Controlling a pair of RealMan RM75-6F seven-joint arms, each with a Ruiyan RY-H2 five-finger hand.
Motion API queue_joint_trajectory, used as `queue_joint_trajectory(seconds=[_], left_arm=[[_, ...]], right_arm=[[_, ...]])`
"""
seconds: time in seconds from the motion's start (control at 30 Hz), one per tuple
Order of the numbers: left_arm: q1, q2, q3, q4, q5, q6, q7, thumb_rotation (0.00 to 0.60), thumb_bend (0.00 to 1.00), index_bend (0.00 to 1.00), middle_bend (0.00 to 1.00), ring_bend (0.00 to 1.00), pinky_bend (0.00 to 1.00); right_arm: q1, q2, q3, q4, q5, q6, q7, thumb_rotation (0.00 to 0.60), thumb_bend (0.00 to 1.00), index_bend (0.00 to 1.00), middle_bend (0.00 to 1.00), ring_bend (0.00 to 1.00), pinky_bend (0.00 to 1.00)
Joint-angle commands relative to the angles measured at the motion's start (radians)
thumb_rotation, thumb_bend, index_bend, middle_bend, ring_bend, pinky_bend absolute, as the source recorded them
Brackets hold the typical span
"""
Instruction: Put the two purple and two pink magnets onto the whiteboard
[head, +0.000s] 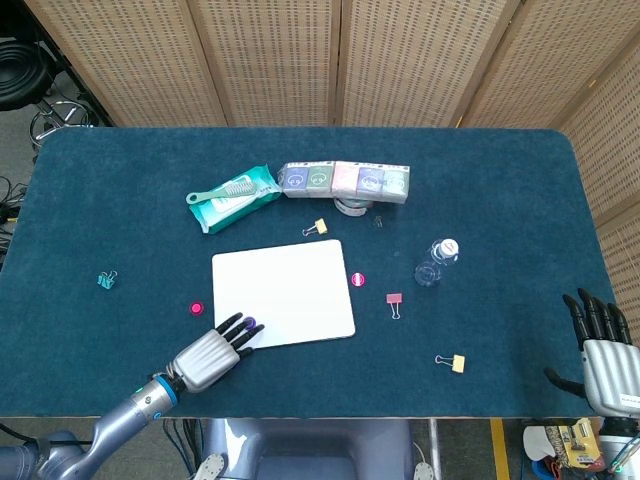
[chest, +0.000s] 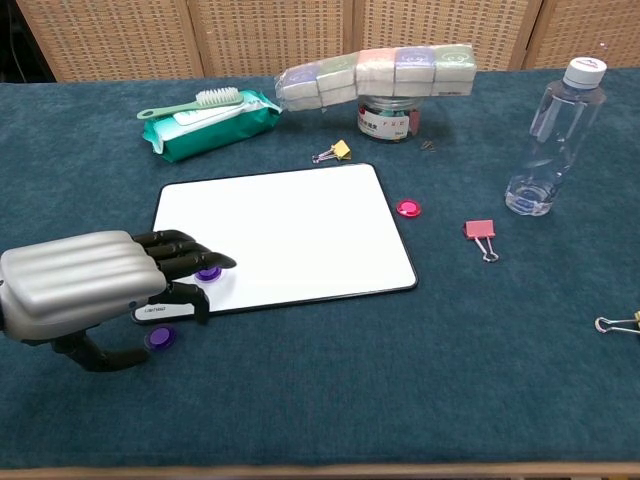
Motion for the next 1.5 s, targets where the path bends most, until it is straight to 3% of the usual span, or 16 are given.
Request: queue_joint_trajectory(seconds=[0.03, 0.43, 0.83, 1.5], left_arm=[[-0.003, -0.003, -0.002, 0.000, -0.002, -0.007, 0.001, 0.600, 0.33, 0.34, 0.00, 0.00, 0.00], [0.002, -0.017, -0.009, 0.011, -0.015, -0.011, 0.012, 0.600, 0.33, 0.43, 0.00, 0.00, 0.00], [0.013, -0.039, -0.015, 0.040, -0.027, -0.002, 0.025, 0.600, 0.34, 0.61, 0.00, 0.00, 0.00], [0.020, -0.020, -0.021, 0.014, -0.016, 0.020, 0.038, 0.600, 0.35, 0.64, 0.00, 0.00, 0.00]], right_arm=[[0.000, 0.000, 0.000, 0.000, 0.000, 0.000, 0.000, 0.600, 0.00, 0.03, 0.00, 0.00, 0.00], [0.000, -0.001, 0.000, -0.001, -0.002, 0.002, 0.001, 0.600, 0.00, 0.03, 0.00, 0.00, 0.00], [-0.001, -0.001, 0.000, 0.000, -0.001, 0.003, 0.002, 0.600, 0.00, 0.03, 0.00, 0.00, 0.00], [-0.001, 0.001, 0.000, -0.003, 0.000, 0.003, 0.004, 0.600, 0.00, 0.03, 0.00, 0.00, 0.00]])
